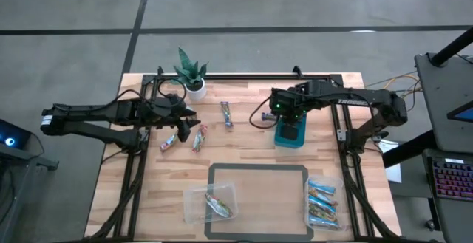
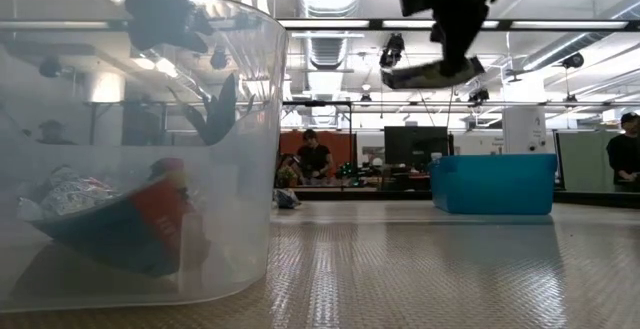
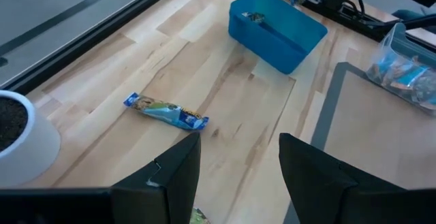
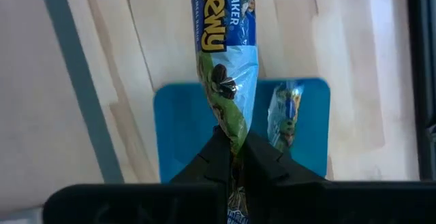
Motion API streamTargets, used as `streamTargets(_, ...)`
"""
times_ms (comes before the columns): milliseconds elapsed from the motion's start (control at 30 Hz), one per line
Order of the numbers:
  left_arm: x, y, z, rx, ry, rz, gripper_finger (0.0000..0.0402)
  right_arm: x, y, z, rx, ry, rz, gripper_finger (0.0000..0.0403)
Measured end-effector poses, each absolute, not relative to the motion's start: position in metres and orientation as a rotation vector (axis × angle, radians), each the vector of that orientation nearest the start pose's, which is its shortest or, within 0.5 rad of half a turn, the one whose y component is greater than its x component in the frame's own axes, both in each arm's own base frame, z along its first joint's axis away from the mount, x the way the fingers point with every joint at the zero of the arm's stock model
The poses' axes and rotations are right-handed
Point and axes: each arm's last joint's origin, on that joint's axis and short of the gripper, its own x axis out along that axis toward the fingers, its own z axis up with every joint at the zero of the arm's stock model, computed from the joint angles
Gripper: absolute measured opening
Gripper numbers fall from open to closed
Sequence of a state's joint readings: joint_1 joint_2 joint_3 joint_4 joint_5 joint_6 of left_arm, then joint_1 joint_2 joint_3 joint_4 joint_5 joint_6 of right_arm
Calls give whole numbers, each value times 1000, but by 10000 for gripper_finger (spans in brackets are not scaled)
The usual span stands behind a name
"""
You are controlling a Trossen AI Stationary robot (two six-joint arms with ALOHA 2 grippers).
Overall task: Pick and place Granola Bars by type
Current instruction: Put the right blue granola bar into the blue bin
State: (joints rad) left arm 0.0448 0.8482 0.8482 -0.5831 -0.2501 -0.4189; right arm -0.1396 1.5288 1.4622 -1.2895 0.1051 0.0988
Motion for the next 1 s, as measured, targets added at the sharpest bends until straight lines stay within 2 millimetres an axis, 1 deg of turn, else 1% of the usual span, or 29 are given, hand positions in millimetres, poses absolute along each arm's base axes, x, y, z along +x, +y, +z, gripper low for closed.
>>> streamTargets(133, 170, 15, 309, -320, 517, 396, 181, 261, -49, 298, 112, 1383, -280, 8)
streamTargets(367, 170, 15, 309, -337, 514, 402, 181, 239, -64, 265, 113, 1424, -284, 8)
streamTargets(600, 170, 15, 309, -351, 511, 407, 181, 220, -72, 230, 114, 1515, -275, 8)
streamTargets(733, 170, 15, 308, -352, 511, 408, 181, 217, -76, 214, 109, 1528, -270, 8)
streamTargets(1000, 170, 15, 308, -355, 512, 409, 181, 228, -80, 197, 124, 1491, -250, 8)
